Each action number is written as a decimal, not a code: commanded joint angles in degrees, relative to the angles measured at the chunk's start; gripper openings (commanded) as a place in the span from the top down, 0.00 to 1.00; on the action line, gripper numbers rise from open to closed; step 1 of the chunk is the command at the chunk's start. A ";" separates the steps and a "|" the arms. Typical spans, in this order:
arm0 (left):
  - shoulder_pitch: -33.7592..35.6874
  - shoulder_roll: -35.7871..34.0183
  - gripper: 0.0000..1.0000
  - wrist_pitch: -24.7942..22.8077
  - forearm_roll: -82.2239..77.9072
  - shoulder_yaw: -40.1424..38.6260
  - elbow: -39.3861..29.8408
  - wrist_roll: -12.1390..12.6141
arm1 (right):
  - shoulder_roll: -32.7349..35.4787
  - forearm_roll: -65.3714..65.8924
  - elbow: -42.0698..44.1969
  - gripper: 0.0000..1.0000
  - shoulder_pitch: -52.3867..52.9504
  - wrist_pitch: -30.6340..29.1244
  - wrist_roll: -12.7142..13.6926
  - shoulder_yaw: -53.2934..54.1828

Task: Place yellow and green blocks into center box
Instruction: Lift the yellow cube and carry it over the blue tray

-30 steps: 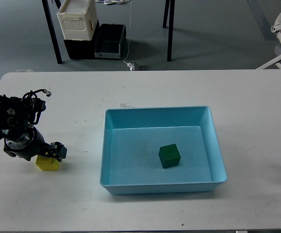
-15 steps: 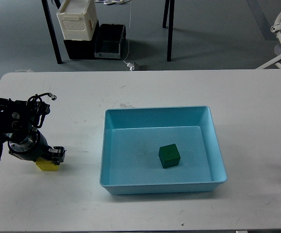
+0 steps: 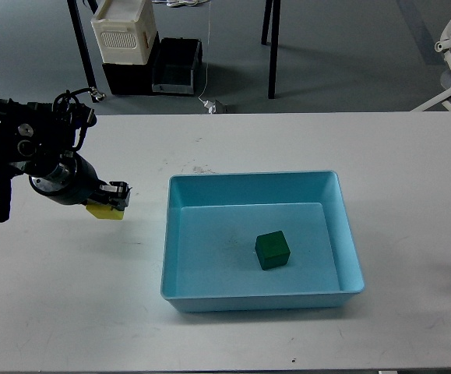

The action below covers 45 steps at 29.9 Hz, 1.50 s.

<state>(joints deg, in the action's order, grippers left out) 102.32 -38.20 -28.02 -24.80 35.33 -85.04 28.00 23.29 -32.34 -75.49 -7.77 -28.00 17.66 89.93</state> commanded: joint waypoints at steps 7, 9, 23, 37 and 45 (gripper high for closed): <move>14.84 20.33 0.97 0.02 15.30 -0.35 -0.31 0.00 | 0.01 0.00 0.00 0.00 -0.23 0.00 -0.08 -0.10; 15.11 25.78 0.97 0.02 15.40 -0.26 1.53 0.00 | 0.01 0.00 -0.09 0.00 -0.58 0.00 -0.08 -0.10; 6.68 38.20 0.96 0.02 15.05 2.37 12.88 0.00 | 0.01 2.28 0.00 0.00 -0.23 0.00 0.00 -0.01; 0.61 38.20 0.92 0.02 14.96 2.38 17.54 0.00 | 0.18 2.37 0.00 0.00 -0.23 0.00 0.00 -0.10; -1.85 38.20 0.92 0.02 15.05 -1.83 16.84 0.00 | 0.18 2.46 0.08 0.00 -0.32 0.00 0.00 -0.28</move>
<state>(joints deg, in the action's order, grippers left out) 101.54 0.00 -28.00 -9.84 36.03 -67.89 27.99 23.47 -29.97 -75.38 -8.00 -28.00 17.66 89.79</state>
